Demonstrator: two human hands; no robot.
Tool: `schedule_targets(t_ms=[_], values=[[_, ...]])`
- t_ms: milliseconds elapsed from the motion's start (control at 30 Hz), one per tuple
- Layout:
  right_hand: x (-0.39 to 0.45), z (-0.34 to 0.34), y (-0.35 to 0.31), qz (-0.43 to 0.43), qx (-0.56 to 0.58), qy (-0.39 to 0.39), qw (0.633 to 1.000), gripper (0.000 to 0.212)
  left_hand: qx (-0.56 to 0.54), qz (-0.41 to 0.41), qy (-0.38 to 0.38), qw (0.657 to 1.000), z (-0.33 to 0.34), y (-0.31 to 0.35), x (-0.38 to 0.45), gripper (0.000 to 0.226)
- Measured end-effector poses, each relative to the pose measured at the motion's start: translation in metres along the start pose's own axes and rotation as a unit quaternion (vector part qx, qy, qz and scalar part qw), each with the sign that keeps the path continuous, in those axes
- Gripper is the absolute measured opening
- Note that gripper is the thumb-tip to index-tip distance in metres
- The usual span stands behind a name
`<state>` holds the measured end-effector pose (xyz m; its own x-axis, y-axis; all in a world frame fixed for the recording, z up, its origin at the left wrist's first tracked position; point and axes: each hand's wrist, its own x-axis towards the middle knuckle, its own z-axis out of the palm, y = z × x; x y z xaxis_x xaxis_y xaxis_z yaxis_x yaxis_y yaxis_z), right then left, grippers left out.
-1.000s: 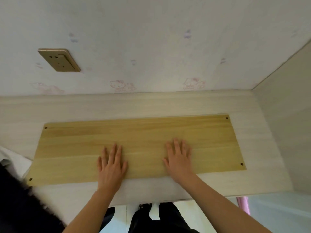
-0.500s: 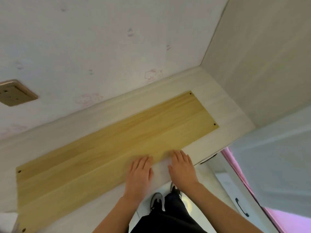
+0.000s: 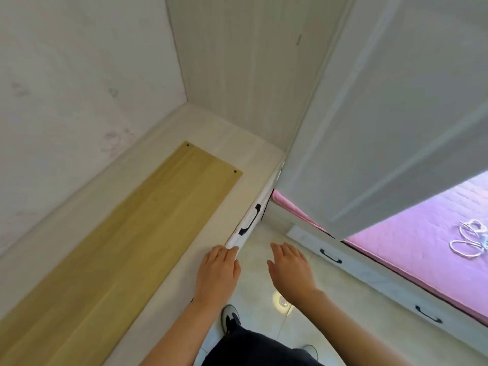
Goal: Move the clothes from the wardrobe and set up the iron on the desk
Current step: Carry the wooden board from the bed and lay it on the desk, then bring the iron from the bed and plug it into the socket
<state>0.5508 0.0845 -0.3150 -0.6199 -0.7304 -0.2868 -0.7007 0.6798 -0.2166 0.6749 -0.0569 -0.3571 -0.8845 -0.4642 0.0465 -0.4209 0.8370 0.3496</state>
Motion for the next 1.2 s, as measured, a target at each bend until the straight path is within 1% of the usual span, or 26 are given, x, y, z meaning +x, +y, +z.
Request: schedule_targets(t_ms=[200,367,500,633,733,833,900,1000,1100,1200], values=[[-0.063,-0.003,0.077,0.093,0.036,0.035,0.994,0.045,-0.002,0.086,-0.043,0.995,0.024,0.08,0.015,0.037],[-0.124,0.004,0.149,0.152,0.043,0.062,0.985,0.04,-0.012,0.163,-0.065,0.984,0.05,0.168,0.009,0.033],[-0.177,0.014,0.21,0.201,0.045,0.107,0.973,0.037,-0.014,0.21,-0.094,0.973,0.076,0.249,-0.007,0.043],[-0.229,0.027,0.271,0.244,0.044,0.122,0.961,0.041,-0.015,0.266,-0.115,0.957,0.109,0.324,-0.023,0.039],[-0.264,0.033,0.311,0.282,0.043,0.13,0.949,0.045,-0.019,0.296,-0.146,0.944,0.131,0.373,-0.033,0.043],[-0.295,0.035,0.343,0.317,0.047,0.133,0.938,0.049,-0.009,0.351,-0.165,0.922,0.147,0.417,-0.039,0.043],[-0.31,0.035,0.36,0.345,0.047,0.138,0.927,0.053,-0.012,0.382,-0.167,0.909,0.155,0.442,-0.038,0.041],[-0.324,0.033,0.382,0.386,0.052,0.14,0.91,0.058,-0.007,0.413,-0.17,0.895,0.166,0.475,-0.03,0.045],[-0.329,0.031,0.405,0.405,0.055,0.139,0.902,0.059,-0.002,0.442,-0.167,0.881,0.177,0.503,-0.018,0.049],[-0.325,0.028,0.432,0.423,0.054,0.134,0.895,0.06,0.0,0.454,-0.174,0.874,0.19,0.526,-0.002,0.051]])
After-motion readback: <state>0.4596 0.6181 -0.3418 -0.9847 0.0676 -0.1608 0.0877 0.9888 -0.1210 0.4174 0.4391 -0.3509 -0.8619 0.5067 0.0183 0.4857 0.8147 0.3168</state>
